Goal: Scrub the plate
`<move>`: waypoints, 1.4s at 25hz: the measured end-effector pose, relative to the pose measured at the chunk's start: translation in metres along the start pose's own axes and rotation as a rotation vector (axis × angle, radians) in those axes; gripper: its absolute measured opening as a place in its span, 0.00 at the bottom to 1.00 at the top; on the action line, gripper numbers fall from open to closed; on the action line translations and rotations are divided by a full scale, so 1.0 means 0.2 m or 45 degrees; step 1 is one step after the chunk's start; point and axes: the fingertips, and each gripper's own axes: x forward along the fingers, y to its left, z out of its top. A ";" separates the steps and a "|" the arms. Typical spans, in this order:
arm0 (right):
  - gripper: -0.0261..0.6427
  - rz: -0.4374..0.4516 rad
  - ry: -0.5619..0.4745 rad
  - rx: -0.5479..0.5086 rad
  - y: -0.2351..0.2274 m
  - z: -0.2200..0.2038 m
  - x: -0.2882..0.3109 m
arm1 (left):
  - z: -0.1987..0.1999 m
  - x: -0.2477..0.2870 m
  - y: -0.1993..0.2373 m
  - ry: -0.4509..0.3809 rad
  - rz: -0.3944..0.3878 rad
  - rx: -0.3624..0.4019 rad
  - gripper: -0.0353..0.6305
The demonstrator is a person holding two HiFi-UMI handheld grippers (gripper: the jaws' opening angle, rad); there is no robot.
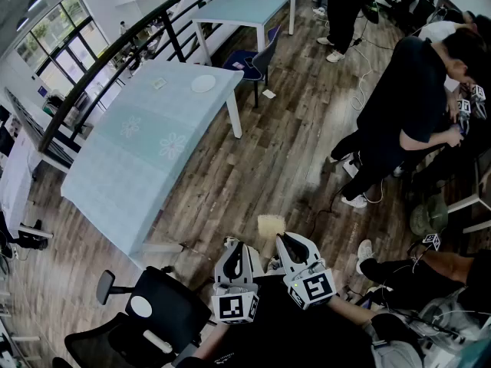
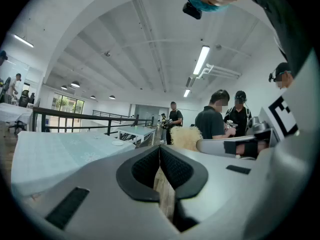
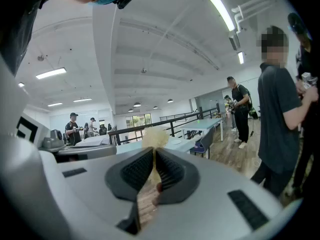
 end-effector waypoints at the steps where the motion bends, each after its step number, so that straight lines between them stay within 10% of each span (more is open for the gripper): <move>1: 0.08 -0.001 0.002 0.004 -0.01 -0.01 0.01 | 0.01 0.00 0.01 -0.005 -0.002 0.016 0.07; 35: 0.08 -0.004 0.073 0.034 -0.07 -0.02 0.36 | 0.07 0.27 0.30 -0.054 0.038 0.028 0.07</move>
